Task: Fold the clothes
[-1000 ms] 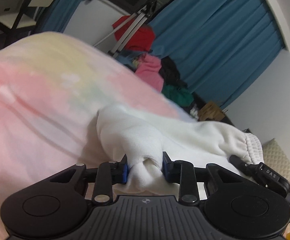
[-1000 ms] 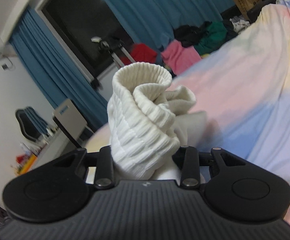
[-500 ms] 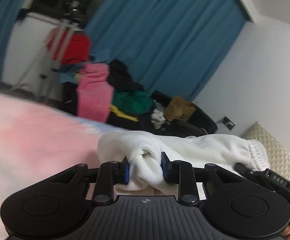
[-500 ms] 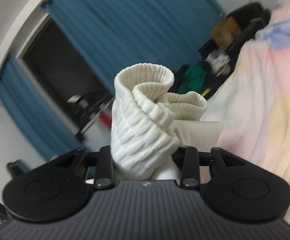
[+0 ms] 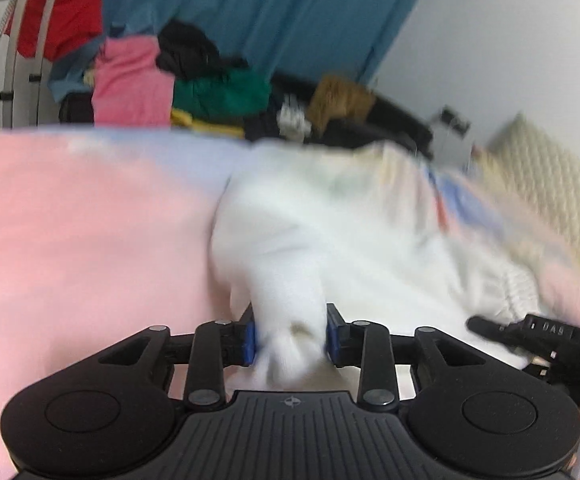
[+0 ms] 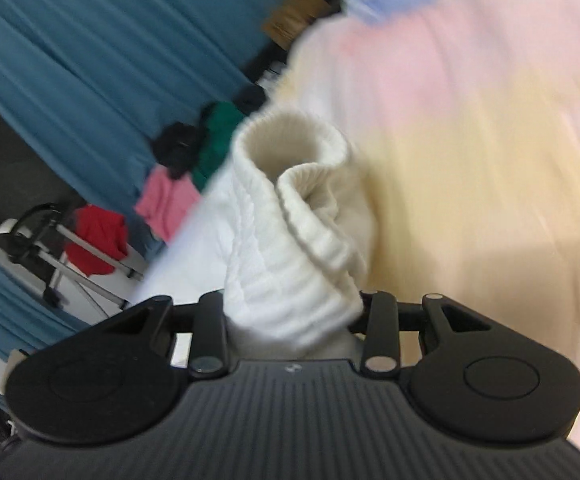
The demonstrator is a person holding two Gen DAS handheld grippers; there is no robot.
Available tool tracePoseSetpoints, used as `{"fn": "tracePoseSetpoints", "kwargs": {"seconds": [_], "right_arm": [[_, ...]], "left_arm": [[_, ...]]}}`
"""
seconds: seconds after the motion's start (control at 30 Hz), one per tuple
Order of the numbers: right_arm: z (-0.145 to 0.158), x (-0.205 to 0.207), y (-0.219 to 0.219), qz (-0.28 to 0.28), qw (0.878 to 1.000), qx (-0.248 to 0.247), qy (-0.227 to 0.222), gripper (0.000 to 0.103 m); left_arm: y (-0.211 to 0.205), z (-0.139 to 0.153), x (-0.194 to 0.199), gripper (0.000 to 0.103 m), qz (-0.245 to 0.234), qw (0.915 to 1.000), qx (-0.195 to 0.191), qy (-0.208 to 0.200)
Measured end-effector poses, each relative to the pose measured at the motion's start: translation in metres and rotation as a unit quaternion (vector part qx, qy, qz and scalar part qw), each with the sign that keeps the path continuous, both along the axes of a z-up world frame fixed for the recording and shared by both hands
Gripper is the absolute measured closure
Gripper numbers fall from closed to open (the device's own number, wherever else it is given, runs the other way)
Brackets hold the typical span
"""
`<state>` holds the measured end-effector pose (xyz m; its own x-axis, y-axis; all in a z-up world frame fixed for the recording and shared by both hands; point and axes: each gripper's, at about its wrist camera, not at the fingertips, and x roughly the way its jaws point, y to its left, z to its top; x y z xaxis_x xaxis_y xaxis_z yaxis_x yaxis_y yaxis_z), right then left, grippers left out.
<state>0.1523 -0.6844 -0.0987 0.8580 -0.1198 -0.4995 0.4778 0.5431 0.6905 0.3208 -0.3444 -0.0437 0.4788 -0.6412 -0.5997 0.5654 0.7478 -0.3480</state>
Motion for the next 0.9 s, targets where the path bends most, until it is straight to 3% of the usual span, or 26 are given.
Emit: {"fn": "tracePoseSetpoints", "kwargs": {"seconds": [0.1, 0.13, 0.23, 0.3, 0.43, 0.7, 0.77, 0.83, 0.9], "right_arm": [[-0.024, -0.02, 0.012, -0.013, 1.0, 0.013, 0.002, 0.056], [-0.027, -0.023, 0.014, -0.016, 1.0, 0.015, 0.006, 0.051], [-0.017, -0.022, 0.015, -0.022, 0.999, 0.018, 0.03, 0.05], [0.002, -0.024, 0.017, -0.016, 0.998, 0.009, 0.059, 0.05], [0.048, -0.042, 0.024, 0.001, 0.995, -0.03, 0.1, 0.049], [0.154, -0.106, 0.067, 0.032, 0.984, -0.165, 0.055, 0.049], [0.176, -0.124, 0.081, 0.04, 0.978, -0.2, 0.042, 0.038], [0.193, -0.138, 0.091, 0.052, 0.973, -0.224, 0.024, 0.015], [0.205, -0.154, 0.105, 0.062, 0.968, -0.245, 0.006, 0.013]], "left_arm": [[0.008, -0.02, -0.006, 0.053, 0.002, 0.9999, 0.015, -0.004], [0.01, -0.019, -0.008, 0.05, 0.009, 0.9998, 0.016, -0.006], [0.007, -0.001, -0.023, 0.049, 0.019, 0.9983, 0.052, -0.018], [0.003, 0.019, -0.031, 0.047, 0.018, 0.9968, 0.073, -0.026], [0.009, 0.077, -0.063, 0.033, 0.018, 0.9963, 0.064, -0.055], [0.022, 0.181, -0.153, 0.012, 0.01, 0.9906, 0.043, -0.13], [0.027, 0.201, -0.177, 0.004, 0.009, 0.9887, 0.035, -0.145], [0.037, 0.217, -0.204, 0.001, 0.009, 0.9863, 0.028, -0.162], [0.047, 0.23, -0.23, 0.0, 0.011, 0.9843, 0.02, -0.175]]}}
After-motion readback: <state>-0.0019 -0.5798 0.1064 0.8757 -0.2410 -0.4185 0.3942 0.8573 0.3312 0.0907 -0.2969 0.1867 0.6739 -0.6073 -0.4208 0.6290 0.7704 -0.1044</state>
